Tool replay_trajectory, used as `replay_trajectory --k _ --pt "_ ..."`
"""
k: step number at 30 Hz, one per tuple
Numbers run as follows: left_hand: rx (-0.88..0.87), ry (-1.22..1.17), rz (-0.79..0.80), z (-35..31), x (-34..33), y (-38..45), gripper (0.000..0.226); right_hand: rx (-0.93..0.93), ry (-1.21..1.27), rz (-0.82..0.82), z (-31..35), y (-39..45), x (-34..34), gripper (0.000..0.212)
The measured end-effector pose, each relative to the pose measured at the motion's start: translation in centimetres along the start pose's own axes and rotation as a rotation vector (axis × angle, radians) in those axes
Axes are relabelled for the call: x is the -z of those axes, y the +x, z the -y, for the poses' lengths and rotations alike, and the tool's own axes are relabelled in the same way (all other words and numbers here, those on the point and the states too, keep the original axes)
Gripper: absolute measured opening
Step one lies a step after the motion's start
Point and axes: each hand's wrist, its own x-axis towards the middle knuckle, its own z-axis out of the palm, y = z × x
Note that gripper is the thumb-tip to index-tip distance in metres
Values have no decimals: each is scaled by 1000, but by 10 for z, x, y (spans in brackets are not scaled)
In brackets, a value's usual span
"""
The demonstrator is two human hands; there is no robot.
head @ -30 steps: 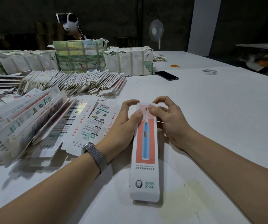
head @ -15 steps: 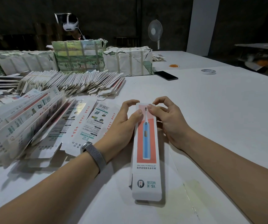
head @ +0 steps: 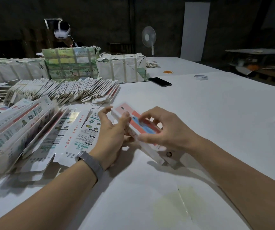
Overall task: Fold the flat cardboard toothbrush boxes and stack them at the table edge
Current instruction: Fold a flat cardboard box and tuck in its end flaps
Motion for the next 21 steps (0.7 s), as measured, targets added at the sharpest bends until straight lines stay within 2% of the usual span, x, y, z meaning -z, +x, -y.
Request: replay_trajectory --k 1,3,5,8,11,14,18,21 --pt "-11 3 -12 0 1 0 27 37 -156 3 3 -3 -4 61" --pt "-29 15 -2 0 2 -1 25 64 -346 -68 9 -5 -14 63" --pt "-27 38 17 1 2 -1 23 35 -366 -129 11 -3 -15 60" --pt "-37 64 25 2 4 2 22 -49 -365 -114 6 0 -2 60" --pt "-23 38 20 5 8 5 16 -133 -374 -205 -4 -3 27 55" --pt "-3 95 46 6 10 8 21 -203 -448 -273 -24 -22 66 51" --pt "25 133 60 10 14 15 22 -495 -647 -203 -68 -70 132 50" --pt "47 200 96 15 17 21 28 -718 -780 -246 -103 -110 188 51"
